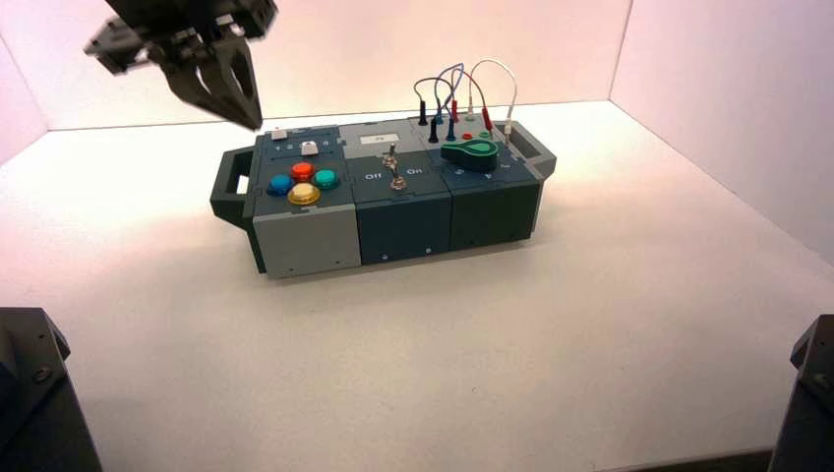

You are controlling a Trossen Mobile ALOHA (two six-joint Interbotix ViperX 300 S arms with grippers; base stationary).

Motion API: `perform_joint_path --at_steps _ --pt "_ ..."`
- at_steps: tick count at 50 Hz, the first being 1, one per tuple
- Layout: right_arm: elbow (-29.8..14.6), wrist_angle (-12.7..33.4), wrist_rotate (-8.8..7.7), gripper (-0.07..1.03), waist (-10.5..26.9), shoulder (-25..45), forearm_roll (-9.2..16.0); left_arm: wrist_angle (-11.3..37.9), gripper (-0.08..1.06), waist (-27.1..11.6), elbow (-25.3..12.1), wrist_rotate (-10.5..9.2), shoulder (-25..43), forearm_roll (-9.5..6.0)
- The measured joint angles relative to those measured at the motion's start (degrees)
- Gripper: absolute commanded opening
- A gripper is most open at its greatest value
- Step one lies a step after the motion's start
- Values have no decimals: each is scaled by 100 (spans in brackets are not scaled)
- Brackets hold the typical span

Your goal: Push the blue button with the left gripper.

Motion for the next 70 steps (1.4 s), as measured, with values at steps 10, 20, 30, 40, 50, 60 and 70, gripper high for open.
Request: perform_joint_path --at_steps 10,20,30,40,50,60,70 --pt "0 -18 9 43 0 -62 9 0 -3 0 -264 44 615 0" --pt "0 -18 62 43 0 -132 9 -35 -3 0 -483 53 993 0" --pt "0 -18 79 43 9 -132 9 -26 -3 9 -510 53 1248 0" --pt "0 -18 88 43 0 -132 18 -35 -3 9 -510 70 1494 0" --pt "0 -18 97 43 9 -141 9 -88 -3 9 -527 88 1652 0" --pt "0 -18 105 43 0 -185 9 -97 -3 0 -624 88 1775 -9" --pt "0 -18 114 44 0 -193 9 -97 -3 0 -633 97 1793 -18"
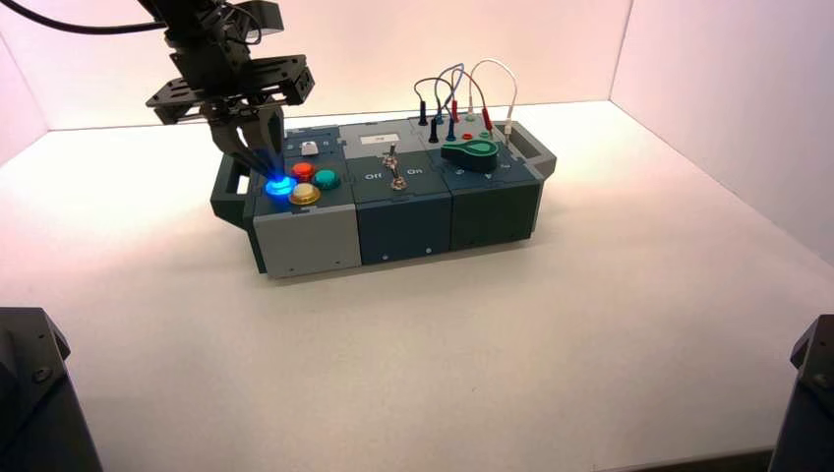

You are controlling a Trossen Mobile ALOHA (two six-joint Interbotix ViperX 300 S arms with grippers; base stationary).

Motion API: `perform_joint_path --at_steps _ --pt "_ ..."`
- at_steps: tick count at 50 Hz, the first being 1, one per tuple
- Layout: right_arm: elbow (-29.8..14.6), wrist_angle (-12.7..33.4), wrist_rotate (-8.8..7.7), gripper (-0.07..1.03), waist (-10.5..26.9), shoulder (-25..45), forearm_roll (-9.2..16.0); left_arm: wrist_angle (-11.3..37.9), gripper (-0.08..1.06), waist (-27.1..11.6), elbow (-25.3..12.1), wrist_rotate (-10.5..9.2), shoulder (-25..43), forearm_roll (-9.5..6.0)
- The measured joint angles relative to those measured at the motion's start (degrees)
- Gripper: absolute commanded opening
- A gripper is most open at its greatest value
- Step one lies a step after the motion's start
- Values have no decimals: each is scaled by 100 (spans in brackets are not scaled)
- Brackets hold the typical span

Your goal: Push the blue button with the left gripper.

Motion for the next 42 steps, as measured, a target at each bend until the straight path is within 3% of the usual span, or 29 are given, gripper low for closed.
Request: perform_joint_path --at_steps 42 --pt "0 -105 0 44 -18 123 -26 9 -3 0 -35 0 79 -26"
